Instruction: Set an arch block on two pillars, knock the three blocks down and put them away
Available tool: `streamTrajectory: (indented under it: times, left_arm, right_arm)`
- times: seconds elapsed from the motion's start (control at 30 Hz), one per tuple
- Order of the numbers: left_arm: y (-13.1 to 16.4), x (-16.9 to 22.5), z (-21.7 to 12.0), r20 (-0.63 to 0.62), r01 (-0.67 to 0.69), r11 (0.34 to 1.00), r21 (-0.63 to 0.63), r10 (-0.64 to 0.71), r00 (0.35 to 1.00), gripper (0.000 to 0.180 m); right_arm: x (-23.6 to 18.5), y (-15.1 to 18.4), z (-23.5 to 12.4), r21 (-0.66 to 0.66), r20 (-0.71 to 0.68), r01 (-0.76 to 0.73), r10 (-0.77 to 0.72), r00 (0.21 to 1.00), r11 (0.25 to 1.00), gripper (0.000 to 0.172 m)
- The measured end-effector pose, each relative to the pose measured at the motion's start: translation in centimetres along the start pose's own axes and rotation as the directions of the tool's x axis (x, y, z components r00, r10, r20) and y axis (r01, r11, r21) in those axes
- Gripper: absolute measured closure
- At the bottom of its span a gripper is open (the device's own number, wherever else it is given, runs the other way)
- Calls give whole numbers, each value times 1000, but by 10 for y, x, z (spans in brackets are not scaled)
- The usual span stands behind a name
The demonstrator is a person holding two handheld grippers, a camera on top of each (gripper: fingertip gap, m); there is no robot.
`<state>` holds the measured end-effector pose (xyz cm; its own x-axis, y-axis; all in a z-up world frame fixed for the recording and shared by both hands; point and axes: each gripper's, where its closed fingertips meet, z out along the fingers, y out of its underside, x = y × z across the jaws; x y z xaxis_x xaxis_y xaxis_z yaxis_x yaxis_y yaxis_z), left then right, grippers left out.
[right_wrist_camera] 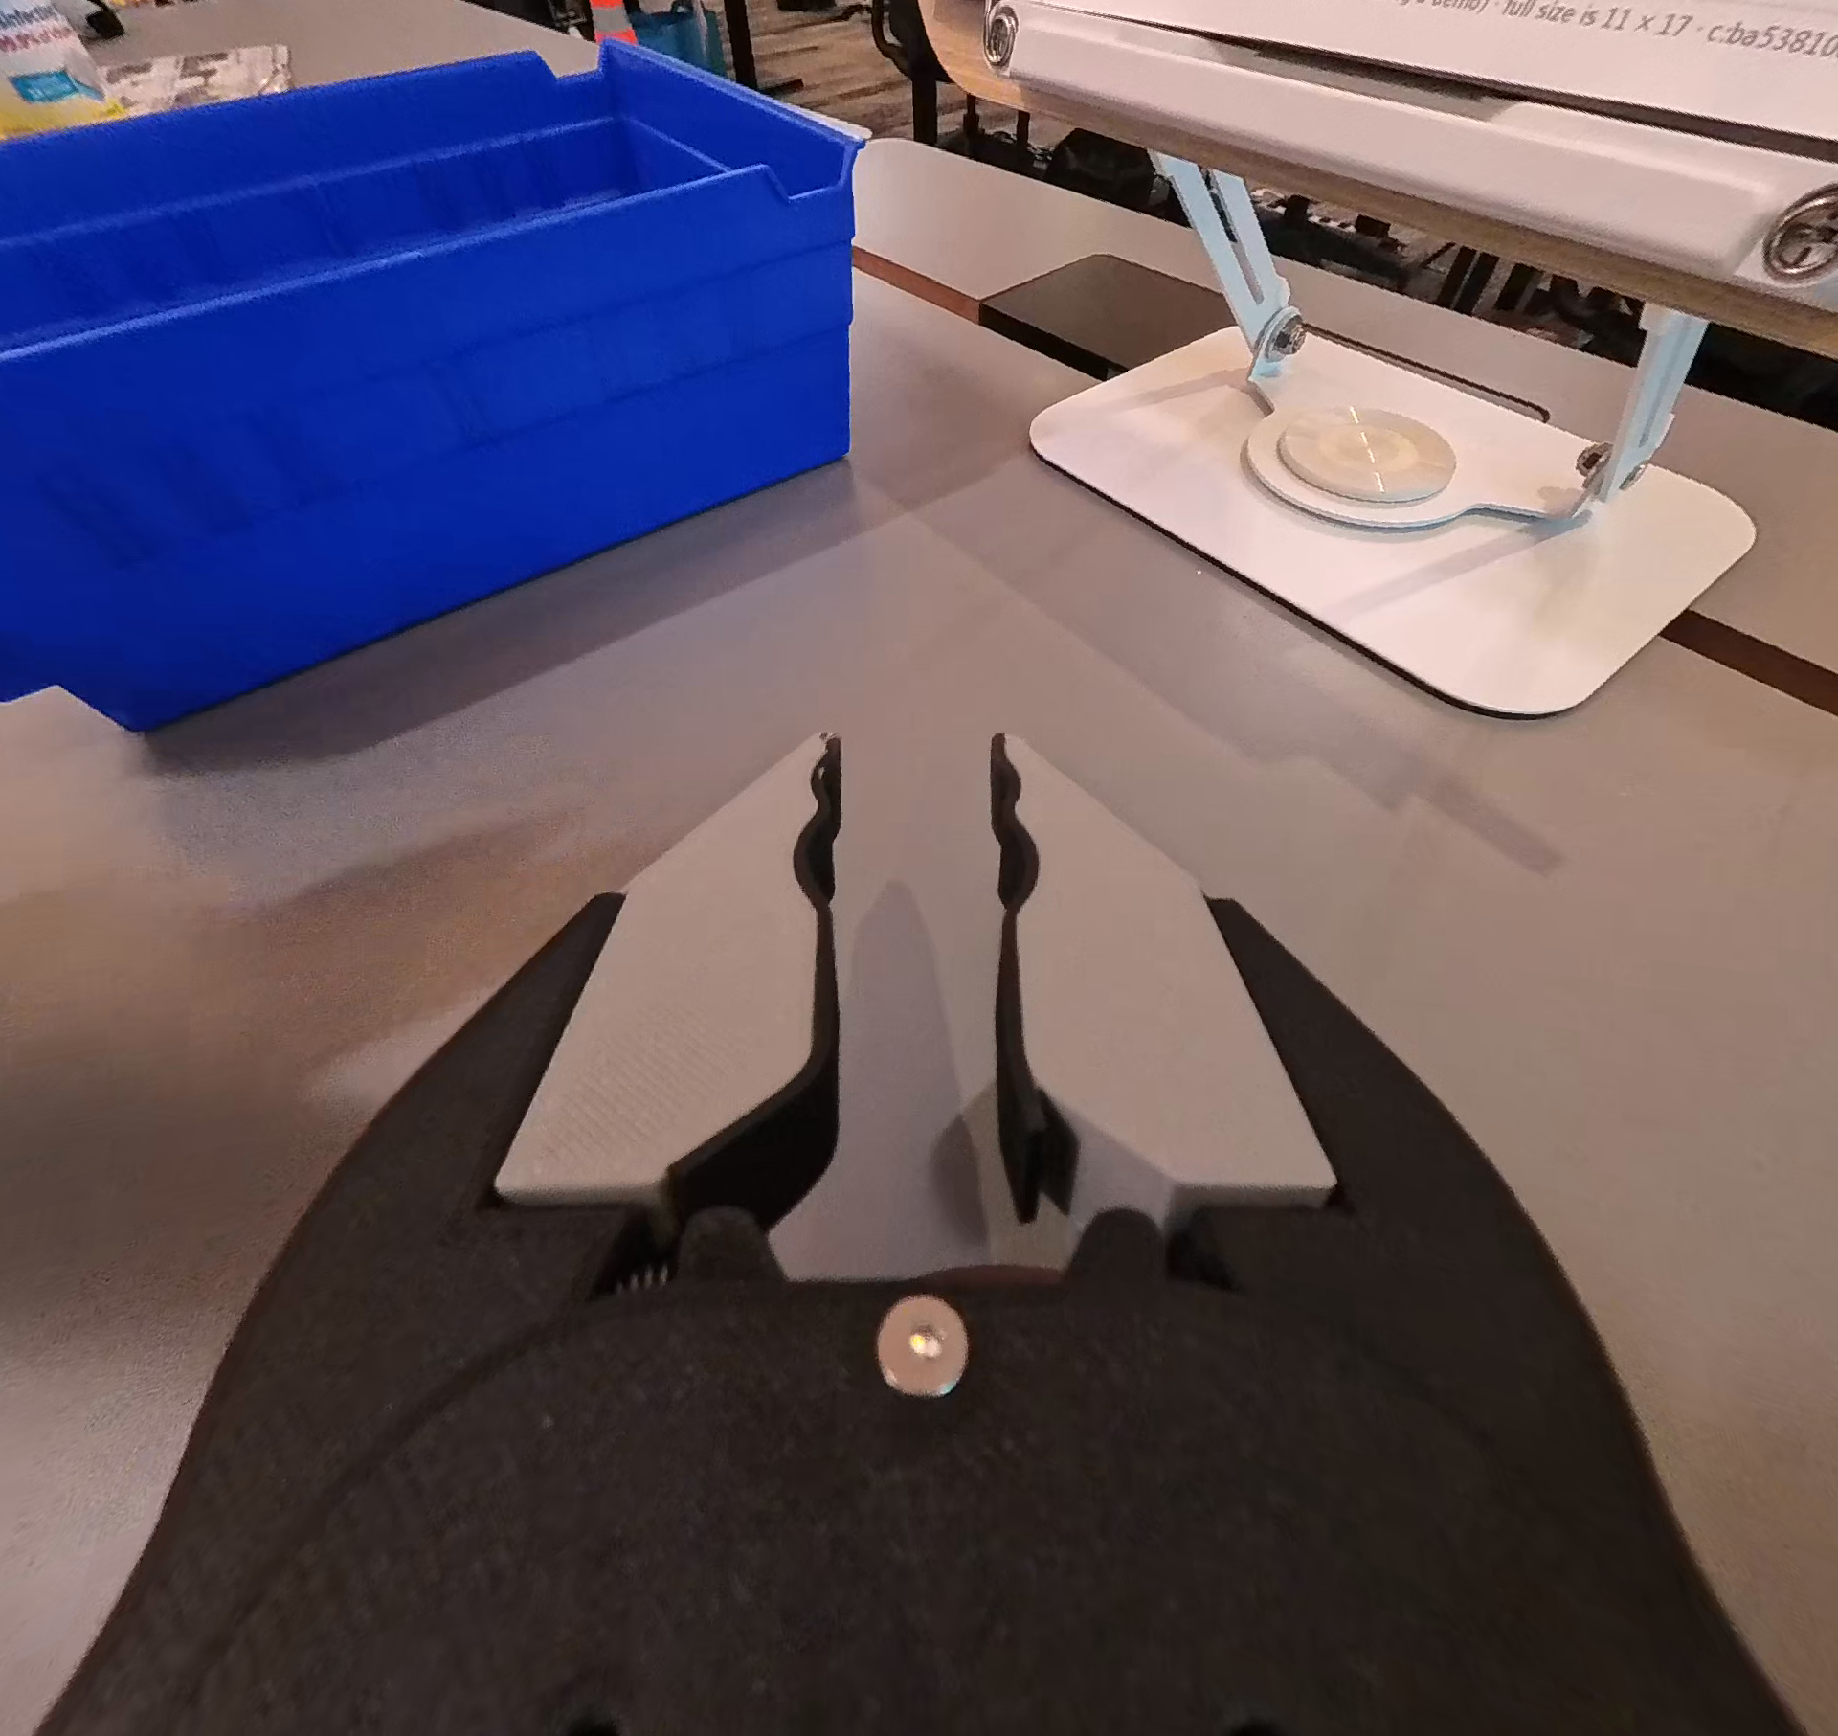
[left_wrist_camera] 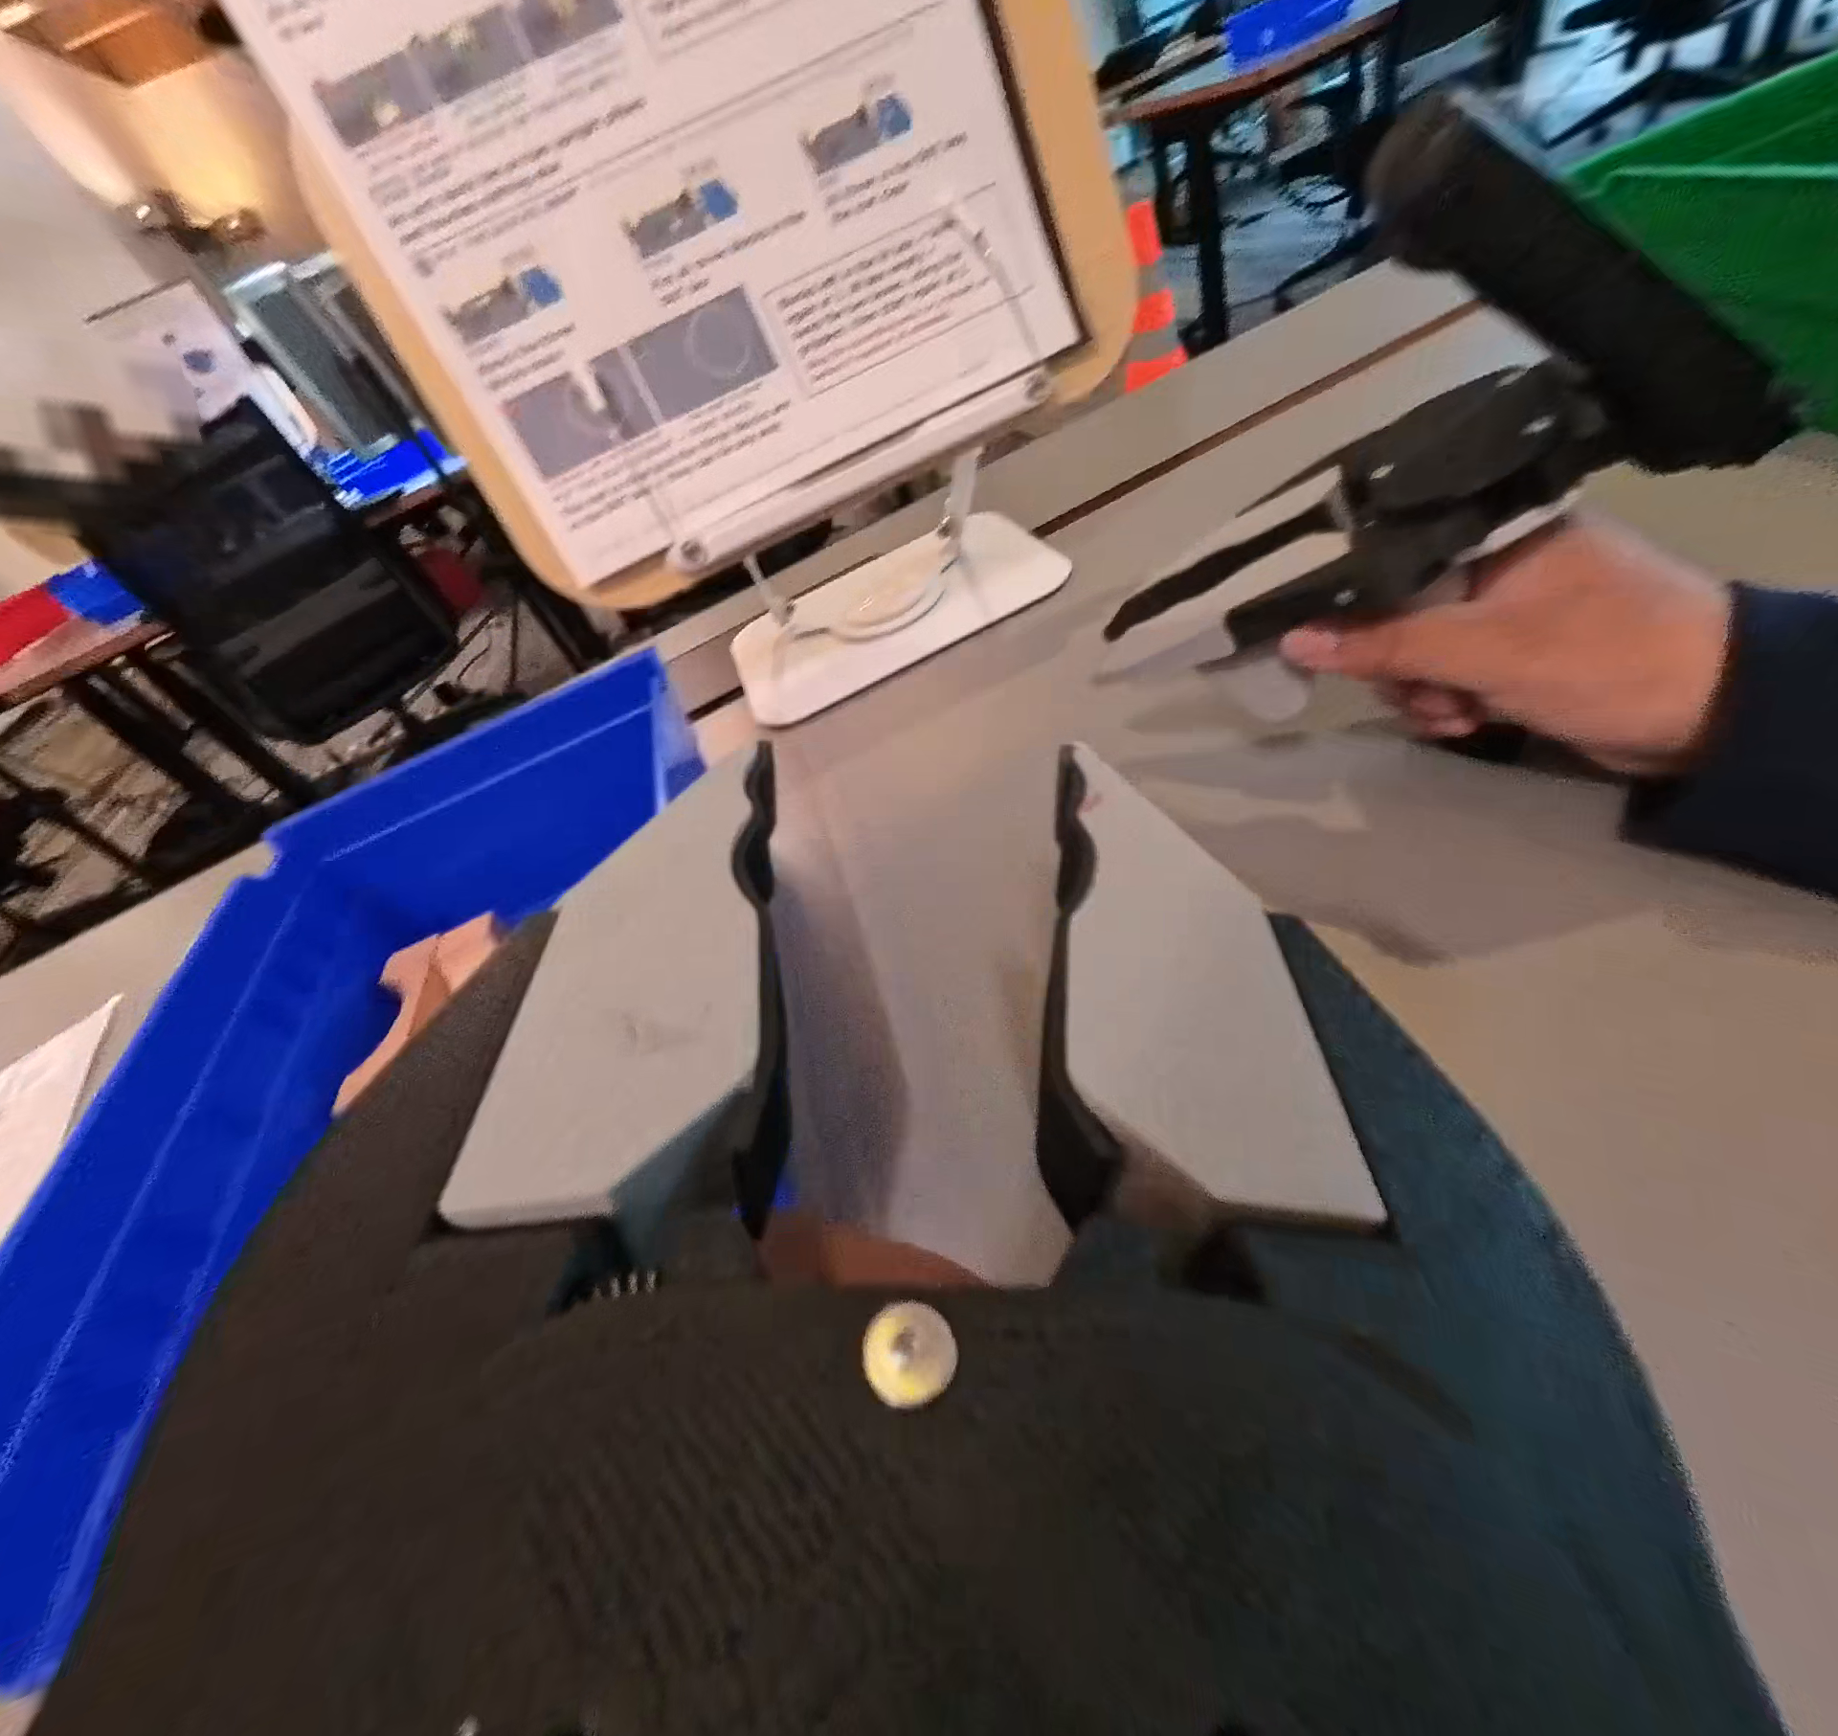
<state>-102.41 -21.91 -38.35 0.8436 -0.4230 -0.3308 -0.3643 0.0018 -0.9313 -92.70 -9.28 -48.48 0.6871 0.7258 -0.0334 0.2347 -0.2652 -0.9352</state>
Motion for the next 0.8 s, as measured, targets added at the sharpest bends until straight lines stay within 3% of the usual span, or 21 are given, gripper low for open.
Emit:
streamTrajectory:
  times: [0.2, 0.3, 0.53, 0.67, 0.8]
  left_arm:
    - [-13, 31, 51, -66, -44, 999, -1, 44, 997, 119]
    - [-27, 32, 58, -81, -21, 999, 32, 23, 996, 118]
    - [-70, -40, 64, 30, 28, 991, 131, -33, 999, 123]
    - [-58, -77, 66, 96, 89, 986, 143, -103, 990, 127]
    - [-39, -86, 64, 96, 134, 976, 172, -152, 984, 131]
  right_arm:
    - [0, -2, -2, 21, -6, 3, -3, 1000, 1000, 144]
    - [0, -2, -2, 17, 1, -2, 2, 1000, 1000, 144]
    - [-3, 6, 5, -50, 41, -23, 25, 999, 998, 144]
    - [-2, 8, 6, -65, 53, -49, 52, 997, 997, 141]
    - [-1, 7, 5, -56, 52, -59, 62, 997, 997, 140]
